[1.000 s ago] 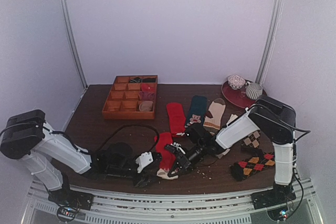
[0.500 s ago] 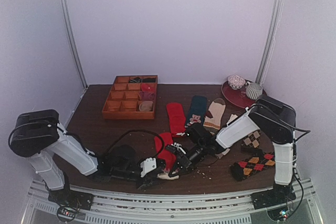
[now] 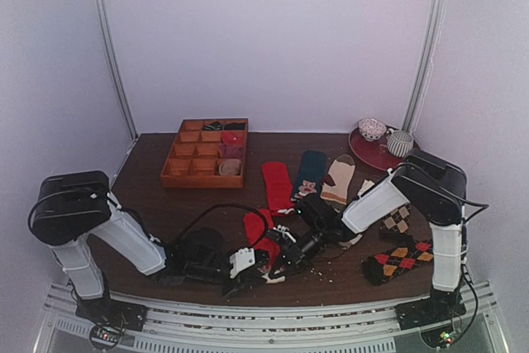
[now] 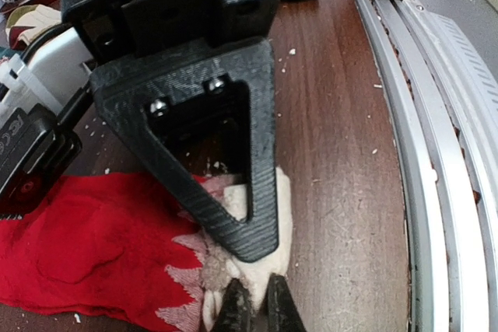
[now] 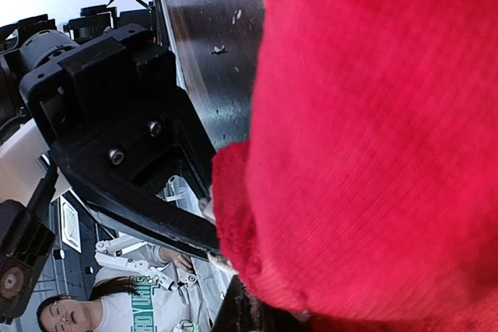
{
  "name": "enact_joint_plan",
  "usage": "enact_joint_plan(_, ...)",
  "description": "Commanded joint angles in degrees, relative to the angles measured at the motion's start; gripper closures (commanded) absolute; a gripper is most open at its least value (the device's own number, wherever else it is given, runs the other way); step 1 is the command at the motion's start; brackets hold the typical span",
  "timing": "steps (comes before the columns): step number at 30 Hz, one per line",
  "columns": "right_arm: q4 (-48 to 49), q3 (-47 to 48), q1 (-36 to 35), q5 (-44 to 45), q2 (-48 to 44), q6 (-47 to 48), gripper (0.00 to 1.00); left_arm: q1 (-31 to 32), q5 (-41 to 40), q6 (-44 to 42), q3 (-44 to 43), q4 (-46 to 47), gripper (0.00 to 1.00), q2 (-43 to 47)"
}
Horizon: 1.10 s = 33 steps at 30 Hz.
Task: Roll the socks
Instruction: Roll a pair of socks at the center of the board.
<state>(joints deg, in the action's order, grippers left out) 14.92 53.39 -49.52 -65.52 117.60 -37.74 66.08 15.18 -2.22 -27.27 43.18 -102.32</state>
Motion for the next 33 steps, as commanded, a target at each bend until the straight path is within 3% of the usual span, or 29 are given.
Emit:
enact_joint_plan(1, -0.9, -1.7, 0.1, 4.0, 1.4, -1.3, 0.99, 0.5, 1.3, 2.5, -0.5, -5.7, 1.0, -2.2)
enact_joint_plan(6, 0.7, -1.7, 0.6, 4.5, -2.2, 1.3, 0.83, 0.4, 1.5, 9.5, 1.3, -9.8, 1.0, -0.8)
enact_joint_plan(11, 0.8, -2.1, 2.3, 13.0, -11.7, 10.8, 0.74, -1.9, 3.8, 21.8, 1.3, -20.4, 1.0, 1.9)
enact_joint_plan(13, 0.9, -3.3, 1.8, 19.7, -17.9, 17.1, 0.73, -3.8, 7.6, 26.2, 2.2, -22.3, 1.0, 2.7)
enact_joint_plan(17, 11.6, -12.6, -2.8, 29.9, -28.5, 31.3, 0.71, -8.0, 17.5, 32.4, 4.7, -22.7, 1.0, 2.0)
enact_joint_plan(19, 14.6, -16.9, -6.1, 34.0, -31.5, 40.5, 0.68, -8.6, 19.6, 32.6, 4.5, -23.3, 1.0, 1.1)
enact_joint_plan(24, 11.8, -18.4, -14.1, 44.4, -31.7, 60.1, 0.65, -9.4, 22.4, 30.7, 2.1, -25.3, 1.0, -3.1)
enact_joint_plan(33, 4.3, -14.7, -17.1, 43.7, -26.8, 71.8, 0.63, -9.6, 23.0, 29.6, 1.5, -26.0, 1.0, -4.5)
